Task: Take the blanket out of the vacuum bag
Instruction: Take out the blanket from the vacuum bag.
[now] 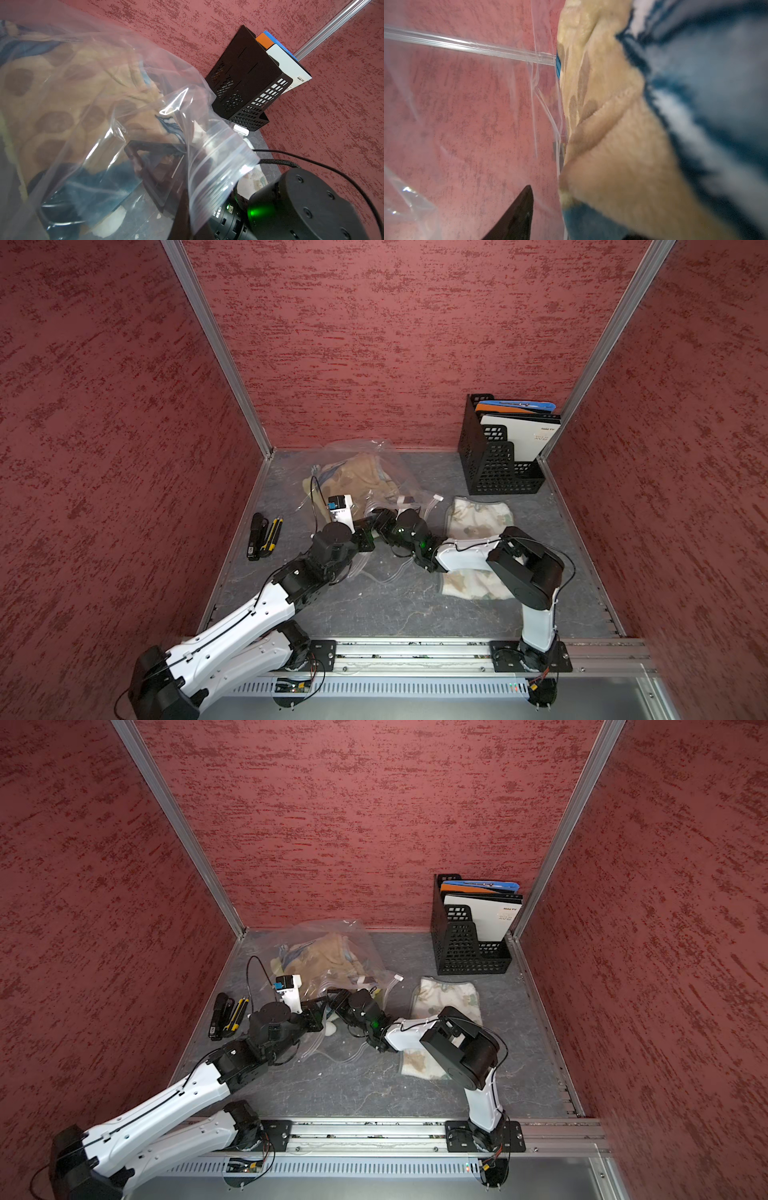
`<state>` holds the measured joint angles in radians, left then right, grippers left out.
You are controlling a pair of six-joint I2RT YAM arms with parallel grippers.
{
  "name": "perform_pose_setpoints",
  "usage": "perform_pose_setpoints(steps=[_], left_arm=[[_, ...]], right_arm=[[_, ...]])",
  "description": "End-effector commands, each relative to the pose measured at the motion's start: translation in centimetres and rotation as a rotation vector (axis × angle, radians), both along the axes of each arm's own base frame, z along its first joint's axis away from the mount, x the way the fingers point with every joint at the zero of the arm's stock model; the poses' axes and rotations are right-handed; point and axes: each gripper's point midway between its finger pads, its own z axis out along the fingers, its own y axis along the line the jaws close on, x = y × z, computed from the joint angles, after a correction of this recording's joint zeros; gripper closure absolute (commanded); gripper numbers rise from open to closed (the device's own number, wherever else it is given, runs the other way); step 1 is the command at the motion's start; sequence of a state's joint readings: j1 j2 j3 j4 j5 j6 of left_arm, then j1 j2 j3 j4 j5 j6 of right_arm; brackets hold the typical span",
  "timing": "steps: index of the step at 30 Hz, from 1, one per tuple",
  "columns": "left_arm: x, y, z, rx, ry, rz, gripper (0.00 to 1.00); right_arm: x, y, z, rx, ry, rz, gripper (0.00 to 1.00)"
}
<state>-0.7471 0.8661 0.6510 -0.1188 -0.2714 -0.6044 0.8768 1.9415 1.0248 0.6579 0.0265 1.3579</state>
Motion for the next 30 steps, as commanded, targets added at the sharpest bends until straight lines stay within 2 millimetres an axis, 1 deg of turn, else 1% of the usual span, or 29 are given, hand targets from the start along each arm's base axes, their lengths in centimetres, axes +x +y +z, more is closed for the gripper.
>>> perform_pose_setpoints(steps=[1, 5, 8, 14, 18, 21, 24, 27, 30], left_arm=[[0.2, 0.1, 0.7, -0.003, -0.034, 0.007, 1.00], [0.3, -0.1, 0.7, -0.004, -0.034, 0.003, 1.00], [0.3, -0.1, 0.8, -0.005, -0.034, 0.003, 1.00], [0.4, -0.3, 0.5, -0.005, -0.030, -0.002, 1.00], [0.4, -0.5, 0.2, -0.011, -0.022, -0.009, 1.00], [0.4, -0.7, -0.1, -0.014, -0.015, -0.014, 1.00], [0.4, -0.7, -0.5, -0.011, -0.005, -0.014, 1.00], [0.4, -0.8, -0.6, -0.019, -0.007, -0.016, 1.00], [0.3, -0.7, -0.9, -0.011, 0.003, -0.016, 1.00]], right_arm=[[0.3, -0.1, -0.6, -0.012, 0.014, -0.006, 0.41], [0.0, -0.1, -2.2, -0.011, 0.059, -0.011, 0.41], [0.0, 0.1, -2.9, -0.006, 0.076, -0.008, 0.41], [0.4, 0.3, -3.1, 0.001, 0.066, -0.019, 0.41], [0.8, 0.7, -3.1, 0.047, 0.039, -0.028, 0.41], [0.9, 1.2, -2.9, 0.059, 0.020, -0.018, 0.44], [0.7, 1.7, -3.0, 0.035, 0.013, -0.012, 0.46], [1.1, 1.6, -3.4, 0.023, 0.001, -0.035, 0.47], [1.4, 1.8, -3.1, 0.018, -0.020, -0.037, 0.50]])
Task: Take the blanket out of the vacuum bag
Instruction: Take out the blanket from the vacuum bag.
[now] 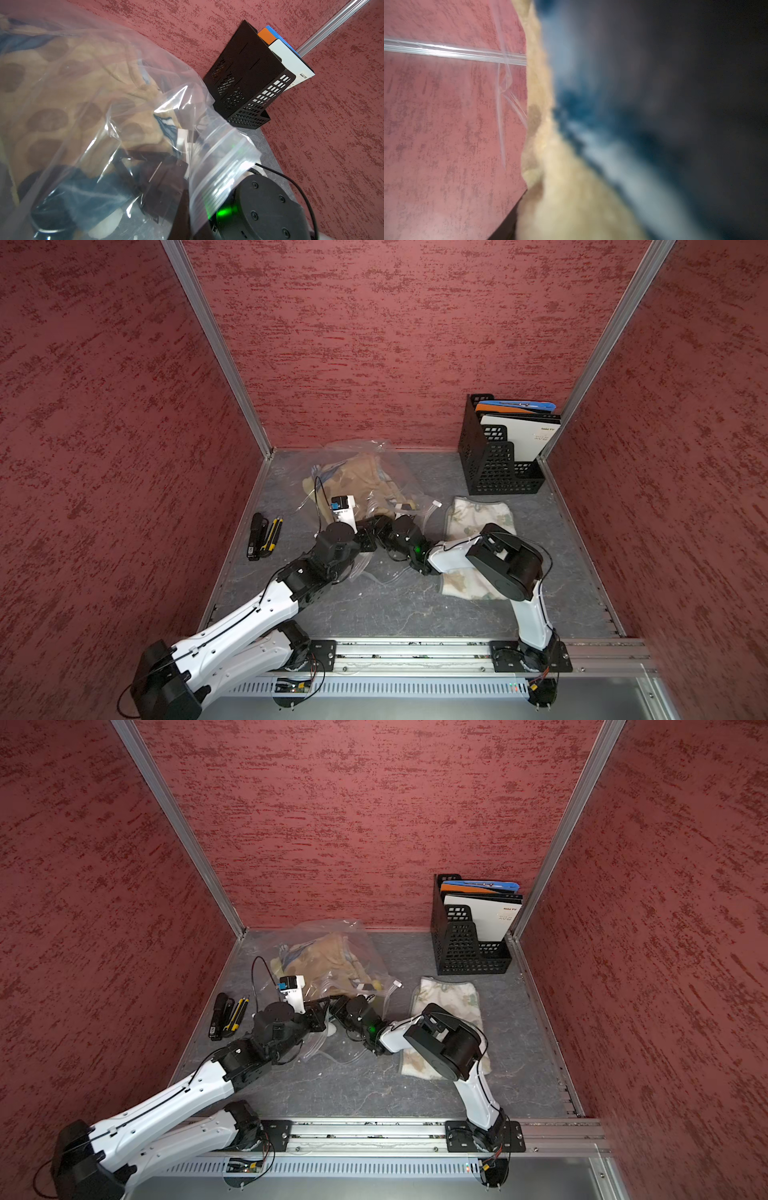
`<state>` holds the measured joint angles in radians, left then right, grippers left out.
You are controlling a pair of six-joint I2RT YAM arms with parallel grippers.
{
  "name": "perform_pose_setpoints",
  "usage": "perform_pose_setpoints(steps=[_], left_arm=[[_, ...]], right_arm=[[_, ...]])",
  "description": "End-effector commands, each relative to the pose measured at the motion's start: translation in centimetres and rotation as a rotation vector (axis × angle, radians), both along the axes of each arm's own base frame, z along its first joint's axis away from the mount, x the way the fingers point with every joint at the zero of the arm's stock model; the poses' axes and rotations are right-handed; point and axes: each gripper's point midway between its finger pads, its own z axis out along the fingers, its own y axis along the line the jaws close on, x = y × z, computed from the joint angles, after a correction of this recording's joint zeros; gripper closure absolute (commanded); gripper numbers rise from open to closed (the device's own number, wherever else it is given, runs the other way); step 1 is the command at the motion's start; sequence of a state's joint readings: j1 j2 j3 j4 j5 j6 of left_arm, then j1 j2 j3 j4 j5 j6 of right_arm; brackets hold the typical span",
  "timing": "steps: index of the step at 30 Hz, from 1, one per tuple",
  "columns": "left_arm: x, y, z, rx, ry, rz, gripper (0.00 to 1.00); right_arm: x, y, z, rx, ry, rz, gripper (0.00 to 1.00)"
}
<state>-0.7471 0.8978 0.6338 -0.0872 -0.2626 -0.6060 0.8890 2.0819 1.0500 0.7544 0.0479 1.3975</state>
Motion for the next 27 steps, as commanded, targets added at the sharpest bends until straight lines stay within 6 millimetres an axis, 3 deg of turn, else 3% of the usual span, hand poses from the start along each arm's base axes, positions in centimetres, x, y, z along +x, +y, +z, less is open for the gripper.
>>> perform_pose_setpoints(steps=[1, 7, 10, 19, 27], left_arm=[[0.0, -0.2, 0.1, -0.016, -0.009, -0.007, 1.00], [0.0, 0.0, 0.0, -0.005, -0.008, 0.002, 1.00], [0.1, 0.1, 0.5, -0.005, -0.019, 0.006, 1.00], [1.8, 0.6, 0.9, 0.018, -0.019, 0.047, 1.00], [3.3, 1.5, 1.3, 0.012, -0.054, 0.107, 1.00]], right_arm=[[0.8, 0.8, 1.3, 0.008, -0.062, -0.014, 0.55], [0.5, 1.5, 3.0, 0.011, -0.086, 0.035, 0.87], [0.3, 1.3, 3.9, 0.008, -0.103, 0.042, 0.94], [-1.0, 1.1, 8.9, 0.014, -0.204, 0.135, 1.00], [-3.0, 0.4, 11.4, 0.053, -0.214, 0.192, 1.00]])
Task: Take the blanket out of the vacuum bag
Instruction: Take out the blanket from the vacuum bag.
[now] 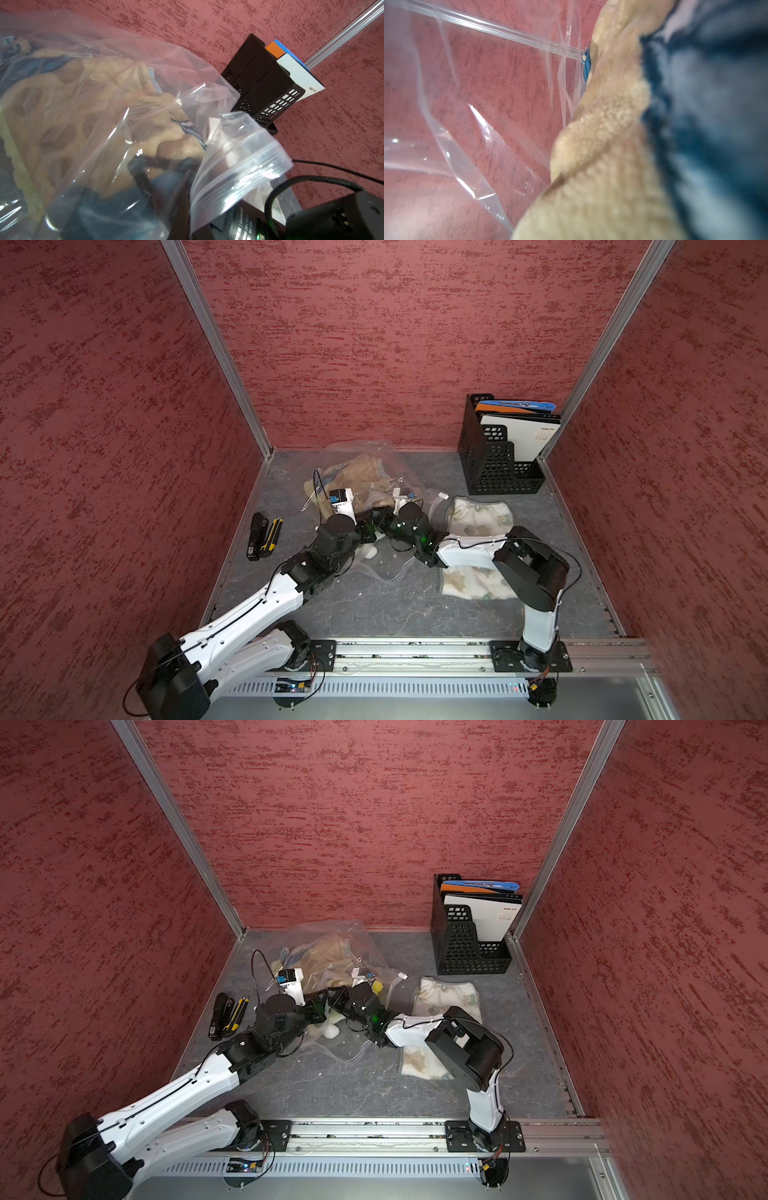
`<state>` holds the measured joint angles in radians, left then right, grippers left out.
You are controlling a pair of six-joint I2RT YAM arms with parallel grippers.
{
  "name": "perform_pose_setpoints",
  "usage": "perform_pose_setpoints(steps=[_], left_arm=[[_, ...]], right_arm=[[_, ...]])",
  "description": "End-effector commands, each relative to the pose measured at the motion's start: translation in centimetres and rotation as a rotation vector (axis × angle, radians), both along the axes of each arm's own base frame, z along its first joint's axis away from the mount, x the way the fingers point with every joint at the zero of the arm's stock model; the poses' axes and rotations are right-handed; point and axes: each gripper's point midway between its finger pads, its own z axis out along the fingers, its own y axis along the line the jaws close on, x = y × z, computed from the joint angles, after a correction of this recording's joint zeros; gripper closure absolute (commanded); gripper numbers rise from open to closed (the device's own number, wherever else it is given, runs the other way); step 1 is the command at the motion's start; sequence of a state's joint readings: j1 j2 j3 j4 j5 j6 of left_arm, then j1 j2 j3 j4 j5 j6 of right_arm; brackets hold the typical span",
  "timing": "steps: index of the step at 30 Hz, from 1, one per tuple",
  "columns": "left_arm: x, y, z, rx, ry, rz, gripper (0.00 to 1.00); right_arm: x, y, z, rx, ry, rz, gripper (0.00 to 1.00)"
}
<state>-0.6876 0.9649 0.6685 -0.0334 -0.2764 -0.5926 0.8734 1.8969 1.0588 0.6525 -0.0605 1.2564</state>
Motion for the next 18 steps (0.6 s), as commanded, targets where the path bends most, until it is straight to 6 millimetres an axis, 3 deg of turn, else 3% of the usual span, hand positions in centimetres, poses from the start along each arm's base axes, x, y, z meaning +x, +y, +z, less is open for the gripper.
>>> perform_pose_setpoints(steps=[1, 12, 18], left_arm=[[1.0, 0.5, 0.5, 0.011, -0.031, 0.040, 1.00], [1.6, 0.6, -1.5, 0.016, -0.019, 0.075, 1.00], [1.7, 0.7, -2.0, 0.026, -0.011, 0.082, 1.00]], right_arm=[[-1.9, 0.3, 3.5, 0.052, -0.061, 0.078, 1.00], [-4.9, -1.1, 3.9, 0.058, -0.062, 0.154, 1.00], [-6.4, -3.0, 6.5, 0.016, -0.128, 0.162, 1.00]])
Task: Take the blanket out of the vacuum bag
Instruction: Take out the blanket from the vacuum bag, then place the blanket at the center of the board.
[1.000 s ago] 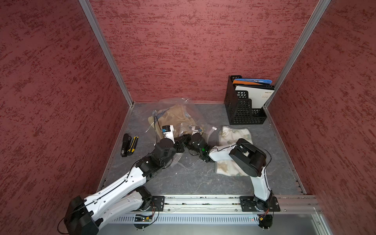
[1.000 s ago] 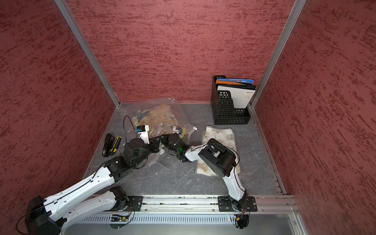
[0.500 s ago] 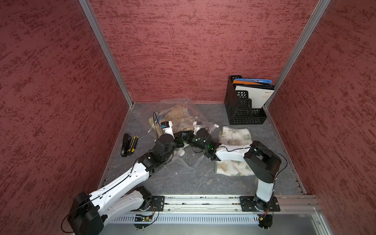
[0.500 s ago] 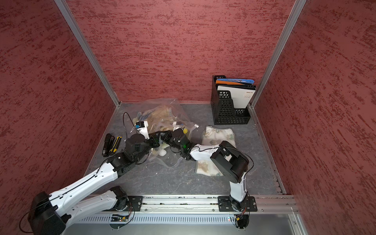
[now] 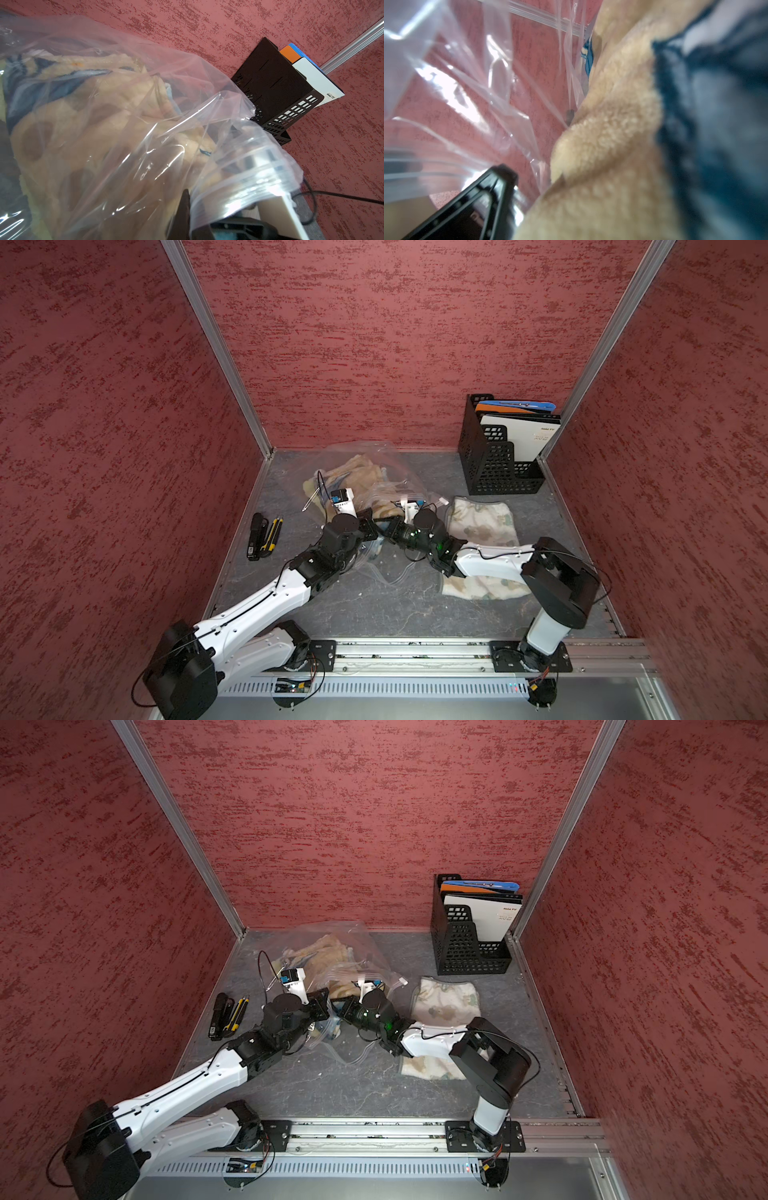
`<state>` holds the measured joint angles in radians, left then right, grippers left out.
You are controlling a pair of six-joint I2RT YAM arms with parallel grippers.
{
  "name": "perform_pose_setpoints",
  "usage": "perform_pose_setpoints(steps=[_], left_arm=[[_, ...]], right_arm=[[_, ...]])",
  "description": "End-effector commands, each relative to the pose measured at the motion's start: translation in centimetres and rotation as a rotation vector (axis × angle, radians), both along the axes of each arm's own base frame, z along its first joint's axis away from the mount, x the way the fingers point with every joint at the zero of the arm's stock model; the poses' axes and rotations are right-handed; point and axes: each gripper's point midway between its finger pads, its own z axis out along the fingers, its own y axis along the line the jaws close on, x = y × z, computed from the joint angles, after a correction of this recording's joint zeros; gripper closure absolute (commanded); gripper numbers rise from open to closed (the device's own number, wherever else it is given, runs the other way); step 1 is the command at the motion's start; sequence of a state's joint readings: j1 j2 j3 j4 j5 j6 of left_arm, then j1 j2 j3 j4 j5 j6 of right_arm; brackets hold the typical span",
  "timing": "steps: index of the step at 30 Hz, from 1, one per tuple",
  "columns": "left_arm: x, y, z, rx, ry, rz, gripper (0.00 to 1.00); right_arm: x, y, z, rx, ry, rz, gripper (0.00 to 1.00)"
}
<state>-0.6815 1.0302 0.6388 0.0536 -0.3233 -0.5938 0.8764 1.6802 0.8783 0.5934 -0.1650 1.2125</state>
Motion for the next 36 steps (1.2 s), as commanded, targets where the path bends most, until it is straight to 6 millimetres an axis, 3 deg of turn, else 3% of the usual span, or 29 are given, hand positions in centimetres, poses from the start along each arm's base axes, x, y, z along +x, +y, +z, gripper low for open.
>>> perform_pose_setpoints(steps=[1, 6, 12, 17, 23, 29, 36], left_arm=[[0.4, 0.4, -0.6, 0.009, -0.003, 0.030, 1.00], [0.4, 0.4, -1.4, 0.005, 0.011, 0.036, 1.00], [0.6, 0.9, -0.9, 0.005, -0.007, 0.060, 1.00], [0.7, 0.8, -0.9, 0.009, -0.012, 0.061, 1.00], [0.7, 0.8, -2.0, 0.012, 0.015, 0.067, 1.00], [0.3, 1.0, -3.7, 0.024, 0.050, 0.068, 1.00], [-0.3, 2.6, -6.1, 0.051, 0.090, 0.127, 1.00]], right_arm=[[-1.7, -0.5, 5.6, 0.047, -0.127, 0.049, 1.00], [-2.6, -1.8, 7.5, 0.039, -0.134, 0.044, 1.00], [-4.3, -3.0, 9.7, 0.080, -0.123, 0.071, 1.00], [-5.4, -5.6, 11.2, 0.055, -0.166, 0.031, 1.00], [-6.2, -7.7, 16.0, 0.067, -0.248, 0.016, 1.00], [-5.5, -9.3, 21.1, 0.096, -0.301, 0.011, 1.00], [-4.5, -13.0, 27.8, 0.107, -0.386, -0.061, 1.00]])
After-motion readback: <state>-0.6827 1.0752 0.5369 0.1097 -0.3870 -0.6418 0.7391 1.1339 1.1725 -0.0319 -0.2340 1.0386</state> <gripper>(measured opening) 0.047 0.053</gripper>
